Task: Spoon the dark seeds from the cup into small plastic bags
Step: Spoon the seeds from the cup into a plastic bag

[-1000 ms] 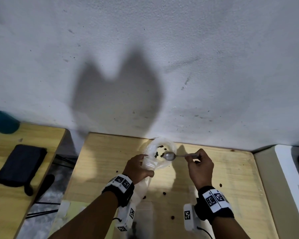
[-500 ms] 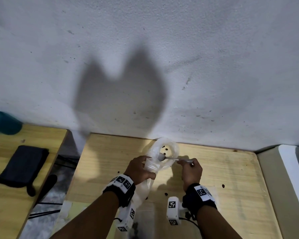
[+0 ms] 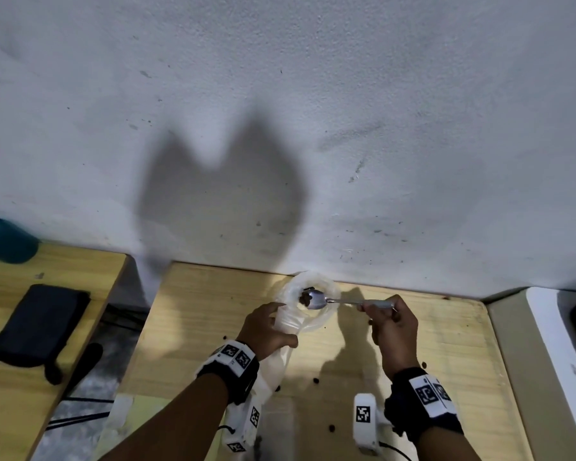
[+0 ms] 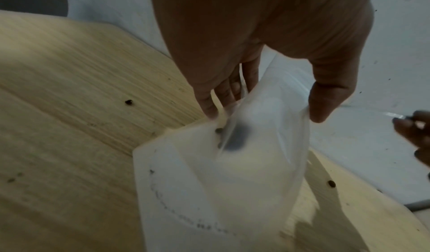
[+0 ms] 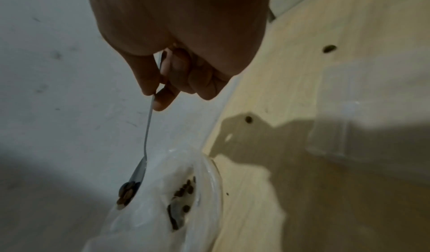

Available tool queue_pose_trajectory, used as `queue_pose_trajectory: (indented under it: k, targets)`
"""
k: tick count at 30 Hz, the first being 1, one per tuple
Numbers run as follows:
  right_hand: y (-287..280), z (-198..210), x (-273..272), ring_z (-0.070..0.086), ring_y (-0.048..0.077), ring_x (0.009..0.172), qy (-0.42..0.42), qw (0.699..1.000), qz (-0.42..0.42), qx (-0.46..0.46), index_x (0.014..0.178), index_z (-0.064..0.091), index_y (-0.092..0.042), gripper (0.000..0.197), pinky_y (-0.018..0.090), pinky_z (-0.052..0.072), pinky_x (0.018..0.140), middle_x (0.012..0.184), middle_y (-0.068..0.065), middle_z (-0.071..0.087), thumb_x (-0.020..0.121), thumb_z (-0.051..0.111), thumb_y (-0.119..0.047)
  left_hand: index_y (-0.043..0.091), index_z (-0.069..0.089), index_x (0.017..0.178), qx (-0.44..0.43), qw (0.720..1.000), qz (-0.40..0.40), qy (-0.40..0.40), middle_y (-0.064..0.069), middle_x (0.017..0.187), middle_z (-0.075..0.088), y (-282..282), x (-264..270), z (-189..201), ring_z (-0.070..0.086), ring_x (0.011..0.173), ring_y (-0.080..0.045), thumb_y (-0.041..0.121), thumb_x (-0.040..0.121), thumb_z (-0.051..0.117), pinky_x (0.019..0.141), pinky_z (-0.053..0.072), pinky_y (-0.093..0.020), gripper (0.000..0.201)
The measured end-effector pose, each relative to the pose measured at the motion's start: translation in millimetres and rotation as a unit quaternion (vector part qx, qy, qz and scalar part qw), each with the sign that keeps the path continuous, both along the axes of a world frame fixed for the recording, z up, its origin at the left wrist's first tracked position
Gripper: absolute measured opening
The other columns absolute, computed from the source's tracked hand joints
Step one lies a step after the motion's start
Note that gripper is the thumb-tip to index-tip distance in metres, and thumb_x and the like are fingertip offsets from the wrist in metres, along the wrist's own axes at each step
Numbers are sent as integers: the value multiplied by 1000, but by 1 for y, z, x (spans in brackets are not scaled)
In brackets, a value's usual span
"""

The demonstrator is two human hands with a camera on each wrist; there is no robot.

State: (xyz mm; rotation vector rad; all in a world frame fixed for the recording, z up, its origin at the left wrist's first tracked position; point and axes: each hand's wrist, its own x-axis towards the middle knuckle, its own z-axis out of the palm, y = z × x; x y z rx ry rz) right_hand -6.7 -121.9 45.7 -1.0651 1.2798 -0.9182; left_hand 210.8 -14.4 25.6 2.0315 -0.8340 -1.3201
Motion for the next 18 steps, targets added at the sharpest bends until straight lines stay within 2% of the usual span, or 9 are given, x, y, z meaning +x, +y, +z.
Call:
queue_pose_trajectory:
  k: [1,4,6,8,10,11,13,14,18]
  targets:
    - [2,10,5,40,8,49,9,999,34,-29,72,45,-2,29,20,34,49,71,21,57,85,71,0,26,54,129,-2,1000,-2,-3,3,121,59,0,0,0,59,102,-15,32,43,81,78,46,-22,91]
    - [10,29,19,38,5,47,79,980,146,-108,65,48,-18,36,16,32,48,65,-2,65,82,76,-2,26,54,129,-6,1000,-7,-13,5,120,59,0,0,-1,59,102,-15,36,40,80,80,49,-24,93]
    - [13,32,23,38,7,47,106,973,166,-123,62,51,-28,40,17,33,49,72,-3,70,82,77,-5,26,52,131,-8,1000,-9,-13,4,121,58,0,0,-1,58,103,-15,35,43,82,82,48,-25,93]
    - [11,29,19,45,11,52,81,985,118,-98,65,52,-24,36,22,37,53,74,7,69,83,76,-5,26,50,133,-9,1000,-8,-13,4,124,55,2,0,0,56,105,-15,31,46,84,82,46,-24,93]
    - [9,19,13,52,18,62,66,996,24,-60,68,52,-13,28,31,42,61,77,20,66,81,75,-2,27,49,133,-14,1000,-9,-16,3,129,52,3,-1,1,55,109,-15,33,44,82,84,46,-24,96]
    - [9,13,10,55,21,65,75,996,-21,-43,67,53,-12,26,36,44,65,77,22,66,79,74,-1,27,49,133,-18,1000,-8,-17,3,132,50,5,-1,1,54,111,-16,35,43,81,86,47,-25,96]
    - [12,0,6,57,25,67,106,991,-79,0,58,55,-17,28,41,47,70,70,19,64,74,73,-4,28,49,132,-27,1000,0,-17,4,134,47,8,-2,3,53,112,-16,33,43,81,86,47,-26,95]
    - [14,-5,5,55,26,64,118,988,-92,25,52,54,-18,30,41,46,68,64,17,61,72,73,-7,28,49,131,-31,999,4,-16,4,134,46,10,-2,3,53,110,-15,31,45,82,85,46,-26,92]
    - [22,-21,13,39,21,53,123,983,-68,115,46,47,-19,38,33,33,56,48,3,41,67,78,-13,26,50,130,-46,998,29,-25,3,133,47,19,-4,5,54,109,-17,26,48,85,82,47,-26,89]
